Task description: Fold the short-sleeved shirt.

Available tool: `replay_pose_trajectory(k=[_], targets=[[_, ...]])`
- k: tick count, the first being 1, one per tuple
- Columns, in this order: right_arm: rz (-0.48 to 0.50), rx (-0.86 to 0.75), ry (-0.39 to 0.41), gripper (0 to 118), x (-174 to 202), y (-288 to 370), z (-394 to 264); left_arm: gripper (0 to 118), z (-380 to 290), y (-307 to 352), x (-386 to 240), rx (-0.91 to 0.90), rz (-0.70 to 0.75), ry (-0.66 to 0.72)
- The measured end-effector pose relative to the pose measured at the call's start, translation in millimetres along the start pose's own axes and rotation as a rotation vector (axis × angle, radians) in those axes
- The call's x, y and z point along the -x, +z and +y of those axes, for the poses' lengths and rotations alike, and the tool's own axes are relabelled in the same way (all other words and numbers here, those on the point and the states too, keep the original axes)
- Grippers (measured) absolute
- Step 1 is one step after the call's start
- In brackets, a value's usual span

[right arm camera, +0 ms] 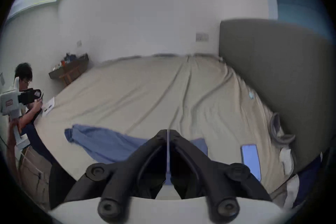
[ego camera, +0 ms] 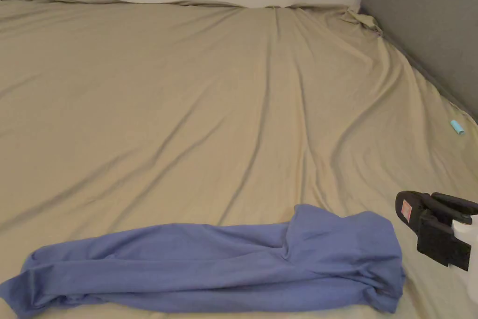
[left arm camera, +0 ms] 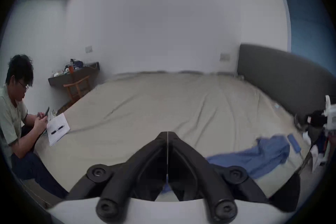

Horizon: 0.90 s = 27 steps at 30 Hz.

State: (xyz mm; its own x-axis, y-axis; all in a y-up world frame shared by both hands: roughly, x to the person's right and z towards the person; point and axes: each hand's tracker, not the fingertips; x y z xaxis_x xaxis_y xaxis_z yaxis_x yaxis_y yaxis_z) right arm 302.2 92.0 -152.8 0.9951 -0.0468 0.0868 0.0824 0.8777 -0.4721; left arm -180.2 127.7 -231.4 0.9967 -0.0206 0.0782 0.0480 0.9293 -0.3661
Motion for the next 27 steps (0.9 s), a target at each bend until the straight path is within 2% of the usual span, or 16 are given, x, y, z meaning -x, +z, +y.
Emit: replay_pose_trajectory(k=[4,8,10,14,15,16,17,20,23,26,27], targets=[[0.050,0.004,-0.003,5,7,4,2,0,7,5,4,0.007,-0.026,0.023],[0.096,0.020,-0.025,5,14,3,0,0,-6,-16,21,0.158,-0.146,0.064],[0.111,0.043,-0.029,5,17,-2,-3,0,-21,-36,43,0.249,-0.293,0.180],[0.135,0.095,-0.021,5,31,-15,-10,0,-68,-100,113,0.463,-0.644,0.530],[0.144,0.107,-0.023,5,34,-19,-11,16,-80,-117,127,0.562,-0.722,0.624],[0.157,0.124,-0.026,5,38,-25,-13,58,-97,-133,139,0.622,-0.729,0.722],[0.167,0.139,-0.032,5,41,-29,-15,92,-111,-149,145,0.657,-0.711,0.752],[0.188,0.173,-0.035,5,52,-42,-18,95,-134,-173,161,0.648,-0.565,0.726],[0.202,0.207,-0.021,5,62,-55,-20,95,-154,-202,164,0.697,-0.609,0.805],[0.219,0.233,-0.004,5,67,-69,-19,95,-171,-226,139,0.769,-0.593,0.738],[0.227,0.236,-0.004,5,67,-73,-17,101,-180,-239,127,0.795,-0.610,0.749]])
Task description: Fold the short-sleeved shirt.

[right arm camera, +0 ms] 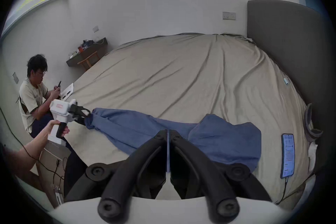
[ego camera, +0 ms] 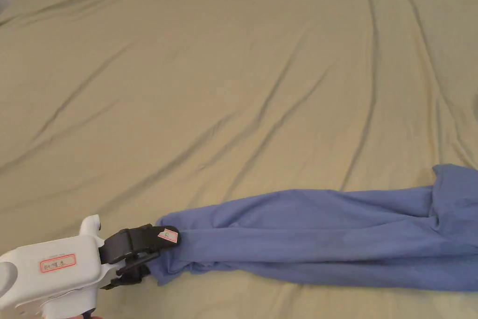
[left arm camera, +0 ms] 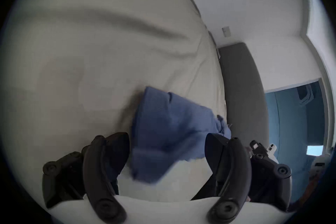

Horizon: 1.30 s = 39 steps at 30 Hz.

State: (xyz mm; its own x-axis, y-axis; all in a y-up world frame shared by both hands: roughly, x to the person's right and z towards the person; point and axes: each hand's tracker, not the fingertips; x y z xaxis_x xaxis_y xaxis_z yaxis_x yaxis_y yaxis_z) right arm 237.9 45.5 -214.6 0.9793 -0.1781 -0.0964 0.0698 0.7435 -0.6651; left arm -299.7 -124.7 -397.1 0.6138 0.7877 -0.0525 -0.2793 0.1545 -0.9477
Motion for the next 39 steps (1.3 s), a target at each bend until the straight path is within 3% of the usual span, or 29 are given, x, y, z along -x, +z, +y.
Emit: replay_pose_trajectory(k=[3,5,6,7,8,10,13,17,22,24,27,30,34,38,39], targets=[[0.008,-0.005,0.007,5,-1,-4,7,101,0,-10,-14,-0.095,-0.174,-0.050],[0.025,-0.018,0.001,5,-4,-6,10,101,0,-50,-22,0.000,-0.147,0.005],[0.028,-0.019,-0.001,5,-5,-6,11,86,-4,-51,-25,-0.009,-0.144,-0.049],[0.028,-0.022,0.000,5,-6,-7,12,46,-11,-60,-37,-0.030,-0.083,-0.132],[0.018,-0.024,0.005,5,-6,-5,13,22,-17,-72,-45,-0.021,-0.004,-0.153],[0.006,-0.029,0.011,5,-9,-2,13,22,-10,-60,-33,-0.063,-0.096,-0.147],[0.001,-0.036,0.009,5,-14,4,14,22,-5,-35,-24,-0.108,-0.002,-0.096],[-0.008,-0.051,0.006,5,-15,9,14,22,-7,22,-12,-0.153,-0.006,-0.017],[0.018,-0.058,-0.002,5,-16,10,10,22,-4,88,-27,-0.245,0.271,-0.108],[0.028,-0.058,-0.006,5,-17,9,7,22,-12,95,-63,-0.269,0.514,-0.225],[0.049,-0.062,-0.022,5,-19,9,2,22,-25,69,-120,-0.209,0.790,-0.369],[0.057,-0.070,-0.029,5,-21,14,-1,22,-53,17,-171,-0.155,0.876,-0.603],[0.057,-0.086,-0.054,5,-35,25,-7,22,-69,-57,-195,-0.010,0.632,-0.619],[0.030,-0.094,-0.089,5,-52,38,-15,23,-73,-126,-193,0.184,0.536,-0.565],[0.027,-0.094,-0.098,5,-56,40,-17,41,-70,-131,-187,0.195,0.483,-0.499]])
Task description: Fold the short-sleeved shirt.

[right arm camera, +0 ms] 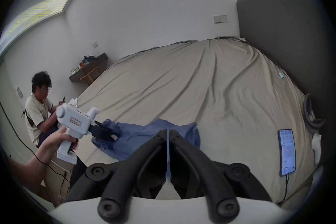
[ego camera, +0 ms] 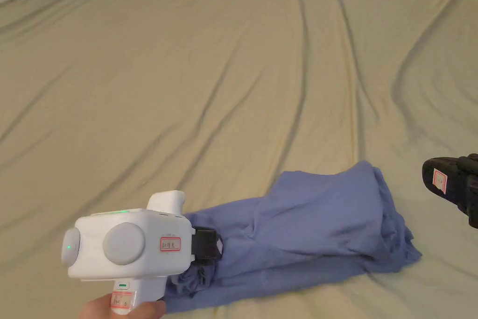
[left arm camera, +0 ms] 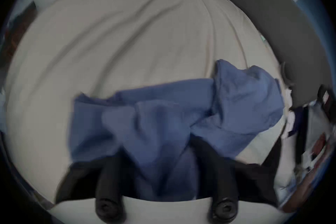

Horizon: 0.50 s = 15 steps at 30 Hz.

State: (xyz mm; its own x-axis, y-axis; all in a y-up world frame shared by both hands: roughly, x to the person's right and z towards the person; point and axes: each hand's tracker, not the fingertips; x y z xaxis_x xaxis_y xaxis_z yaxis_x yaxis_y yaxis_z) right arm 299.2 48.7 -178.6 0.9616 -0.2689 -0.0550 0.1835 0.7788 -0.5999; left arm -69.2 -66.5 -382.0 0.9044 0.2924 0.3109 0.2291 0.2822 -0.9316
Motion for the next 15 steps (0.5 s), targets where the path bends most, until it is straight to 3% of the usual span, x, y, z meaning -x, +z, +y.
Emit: replay_pose_trajectory(k=[1,2,4,6,8,9,10,11,12,15], targets=[[-0.004,-0.001,-0.011,5,-3,2,-1,67,-3,4,9,-0.018,-0.061,0.051],[-0.003,0.002,-0.017,5,-7,3,-2,80,-5,12,16,-0.081,-0.154,0.120],[-0.009,0.008,-0.022,5,-9,3,-3,80,-9,46,26,-0.112,-0.183,0.210],[-0.004,0.010,-0.025,5,-10,1,-3,82,-19,90,35,-0.221,-0.174,0.188],[0.012,0.006,-0.028,5,-8,-2,-3,90,-25,130,34,-0.282,-0.044,0.140],[0.020,0.005,-0.028,5,-6,-4,-3,86,-30,139,34,-0.314,0.054,0.113],[0.026,0.005,-0.025,5,-4,-6,-3,63,-37,140,31,-0.354,0.136,0.075],[0.033,0.006,-0.022,5,-1,-8,-3,9,-35,134,26,-0.345,0.213,-0.018],[0.039,0.008,-0.020,5,0,-9,-3,0,-32,121,23,-0.315,0.246,-0.011],[0.050,0.017,-0.009,5,6,-12,-3,0,-19,69,18,-0.178,0.153,0.047]])
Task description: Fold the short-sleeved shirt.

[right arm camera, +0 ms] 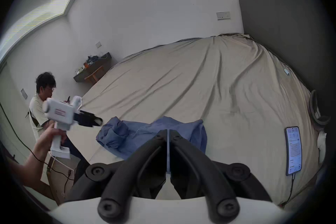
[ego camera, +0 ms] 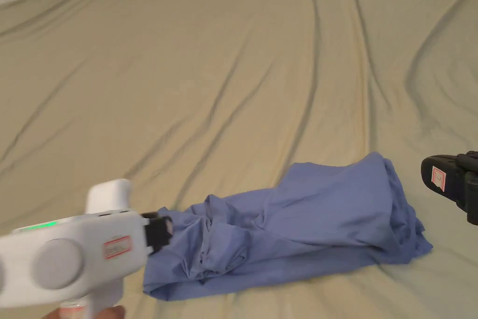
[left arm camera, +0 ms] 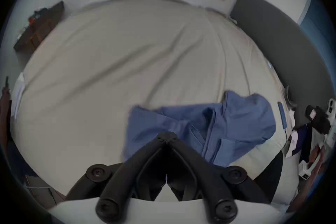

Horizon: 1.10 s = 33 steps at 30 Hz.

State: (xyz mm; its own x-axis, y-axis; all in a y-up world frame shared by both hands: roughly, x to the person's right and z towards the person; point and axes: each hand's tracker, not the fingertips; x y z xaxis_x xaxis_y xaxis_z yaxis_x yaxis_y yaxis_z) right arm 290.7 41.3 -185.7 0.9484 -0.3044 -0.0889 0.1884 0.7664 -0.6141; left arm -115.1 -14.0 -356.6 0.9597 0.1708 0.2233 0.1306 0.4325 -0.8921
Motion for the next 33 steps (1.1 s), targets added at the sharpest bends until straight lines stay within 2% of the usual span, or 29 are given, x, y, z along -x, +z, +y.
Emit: replay_pose_trajectory(k=[5,8,11,15,21,24,27,28,29,30,31,33], targets=[[-0.022,0.021,0.017,5,1,3,0,0,-8,-68,-64,0.145,0.052,-0.146],[-0.036,0.026,0.017,5,-1,4,0,0,-13,-64,-98,0.082,0.118,-0.230],[-0.033,0.028,0.009,5,-3,1,-1,0,-4,-54,-110,0.070,-0.010,-0.215],[-0.028,0.023,0.003,5,1,-2,2,0,-2,-46,-120,0.059,-0.079,-0.224],[-0.025,0.001,0.024,5,10,9,10,0,-3,1,-86,0.017,-0.388,-0.084],[-0.025,0.000,0.037,5,16,10,12,0,-4,30,-36,-0.021,-0.557,0.034],[-0.011,0.008,0.042,5,23,7,12,0,-9,38,30,-0.073,-0.637,0.147],[-0.008,0.013,0.043,5,25,5,11,6,-10,36,51,-0.069,-0.650,0.195],[-0.003,0.021,0.048,5,29,3,11,39,-14,31,78,-0.058,-0.690,0.248],[0.001,0.029,0.053,5,32,0,10,97,-18,23,100,-0.042,-0.711,0.306],[0.005,0.037,0.057,5,34,-2,9,103,-21,15,114,-0.014,-0.698,0.340],[0.014,0.059,0.064,5,39,-9,7,103,-29,1,140,-0.017,-0.640,0.378]])
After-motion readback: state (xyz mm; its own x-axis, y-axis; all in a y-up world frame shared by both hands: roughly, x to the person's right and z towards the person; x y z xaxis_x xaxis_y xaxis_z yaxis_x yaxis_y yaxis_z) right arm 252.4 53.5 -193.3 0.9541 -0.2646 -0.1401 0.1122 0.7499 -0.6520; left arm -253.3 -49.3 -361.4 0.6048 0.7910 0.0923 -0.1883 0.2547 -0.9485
